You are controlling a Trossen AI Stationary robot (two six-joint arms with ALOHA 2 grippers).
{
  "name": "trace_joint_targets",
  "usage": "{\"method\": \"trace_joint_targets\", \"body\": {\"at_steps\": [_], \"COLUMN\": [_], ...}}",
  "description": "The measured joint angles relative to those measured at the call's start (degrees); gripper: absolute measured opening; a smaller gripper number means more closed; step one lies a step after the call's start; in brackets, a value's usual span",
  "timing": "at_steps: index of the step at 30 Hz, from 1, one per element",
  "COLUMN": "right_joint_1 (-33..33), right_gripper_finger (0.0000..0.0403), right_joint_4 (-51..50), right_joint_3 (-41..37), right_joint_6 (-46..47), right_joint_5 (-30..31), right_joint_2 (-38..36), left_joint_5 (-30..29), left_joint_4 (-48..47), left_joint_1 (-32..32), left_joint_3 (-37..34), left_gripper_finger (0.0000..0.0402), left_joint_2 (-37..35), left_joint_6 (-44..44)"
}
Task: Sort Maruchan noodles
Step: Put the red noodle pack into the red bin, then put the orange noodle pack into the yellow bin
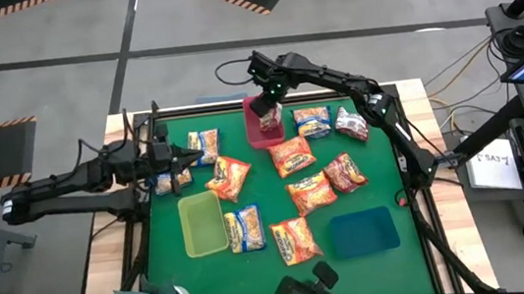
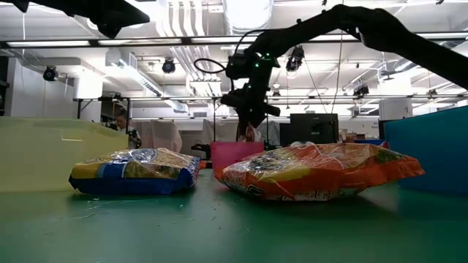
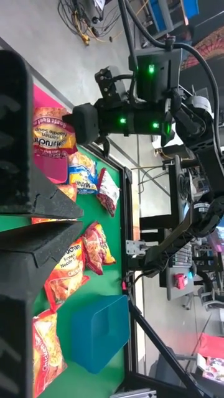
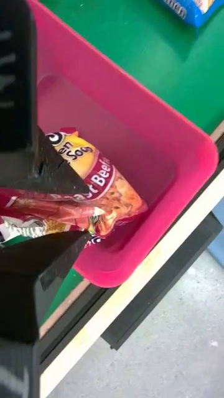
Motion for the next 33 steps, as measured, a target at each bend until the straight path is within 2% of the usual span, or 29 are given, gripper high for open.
{"method": "trace_joint_targets", "body": {"at_steps": [7, 12, 18, 22, 27, 33], "right_joint_1": [-0.4, -0.4, 1.7, 5.6, 11.7, 19.5], "right_gripper_finger": [0.0146, 0.017, 0.0182, 0.0181, 0.0178, 0.018], "right_joint_4": [-1.4, -4.4, -8.1, -7.3, 1.9, 21.8], "right_joint_3": [1.9, 3.6, 3.3, 0.9, -9.7, -32.9], "right_joint_6": [-1.5, -2.7, -5.4, -7.7, -9.6, -12.6], "right_joint_5": [0.1, 0.1, -0.5, -0.6, -0.6, -0.7], "right_joint_2": [-0.4, -3.1, -7.8, -10.9, -17.4, -30.6], "left_joint_5": [0.0, 0.0, 0.0, 0.0, 0.1, 0.2], "left_joint_4": [0.0, 0.8, 1.0, 0.0, -0.9, -3.0], "left_joint_1": [0.0, 0.0, 0.0, 0.0, 0.0, 0.0], "left_joint_3": [0.0, 0.0, 0.0, 0.0, 0.0, 0.0], "left_gripper_finger": [0.0001, 0.0001, 0.0001, 0.0001, 0.0001, 0.0001], "left_joint_2": [1.4, 3.6, 6.8, 9.2, 12.2, 16.0], "left_joint_6": [0.0, -0.4, -3.5, -7.5, -12.1, -16.9]}}
